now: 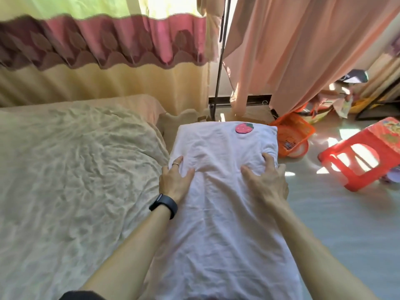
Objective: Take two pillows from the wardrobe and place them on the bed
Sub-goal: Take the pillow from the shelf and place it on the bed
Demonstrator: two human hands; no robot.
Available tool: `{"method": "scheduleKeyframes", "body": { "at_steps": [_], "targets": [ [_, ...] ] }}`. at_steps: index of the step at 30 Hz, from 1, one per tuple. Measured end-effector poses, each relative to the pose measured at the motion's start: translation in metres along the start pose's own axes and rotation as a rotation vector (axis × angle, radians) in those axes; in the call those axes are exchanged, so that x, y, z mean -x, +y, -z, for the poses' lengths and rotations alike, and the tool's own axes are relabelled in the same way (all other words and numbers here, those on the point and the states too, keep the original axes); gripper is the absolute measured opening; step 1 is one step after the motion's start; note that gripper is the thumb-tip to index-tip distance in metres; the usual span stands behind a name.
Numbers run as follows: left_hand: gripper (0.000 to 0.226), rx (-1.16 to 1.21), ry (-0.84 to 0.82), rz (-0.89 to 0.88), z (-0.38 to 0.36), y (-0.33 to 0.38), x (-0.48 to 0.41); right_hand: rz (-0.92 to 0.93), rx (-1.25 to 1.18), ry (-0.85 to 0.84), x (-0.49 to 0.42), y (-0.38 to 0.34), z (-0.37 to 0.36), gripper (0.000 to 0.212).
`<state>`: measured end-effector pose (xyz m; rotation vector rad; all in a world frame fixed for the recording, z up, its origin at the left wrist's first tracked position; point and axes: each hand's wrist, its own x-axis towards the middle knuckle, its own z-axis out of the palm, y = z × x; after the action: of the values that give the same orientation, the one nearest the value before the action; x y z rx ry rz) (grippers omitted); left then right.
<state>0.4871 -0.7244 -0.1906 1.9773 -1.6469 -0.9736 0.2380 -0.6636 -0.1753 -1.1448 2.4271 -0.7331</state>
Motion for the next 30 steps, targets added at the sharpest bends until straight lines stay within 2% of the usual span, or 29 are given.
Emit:
{"method": "scheduleKeyframes", "body": {
  "at_steps": [9, 13, 17, 23, 30],
  "targets": [
    [0.063, 0.066, 0.175, -0.033, 0.044, 0.090, -0.180, 0.166, -0.063, -0.044, -0.189, -0.126, -0.017, 0.077],
    [0.062, 0.063, 0.265, -0.061, 0.055, 0.117, -0.267, 0.267, -0.131, -0.067, -0.279, -0.177, -0.048, 0.077],
    [0.066, 0.093, 0.352, 0.000, 0.071, 0.135, -0.338, 0.361, -0.168, -0.132, -0.362, -0.234, -0.082, 0.073],
    [0.066, 0.139, 0.502, 0.100, 0.119, 0.131, -0.417, 0.521, -0.199, -0.242, -0.439, -0.340, -0.139, 0.070],
    [0.067, 0.177, 0.628, 0.231, 0.188, 0.092, -0.524, 0.680, -0.169, -0.341, -0.500, -0.479, -0.239, 0.073]
  ]
}}
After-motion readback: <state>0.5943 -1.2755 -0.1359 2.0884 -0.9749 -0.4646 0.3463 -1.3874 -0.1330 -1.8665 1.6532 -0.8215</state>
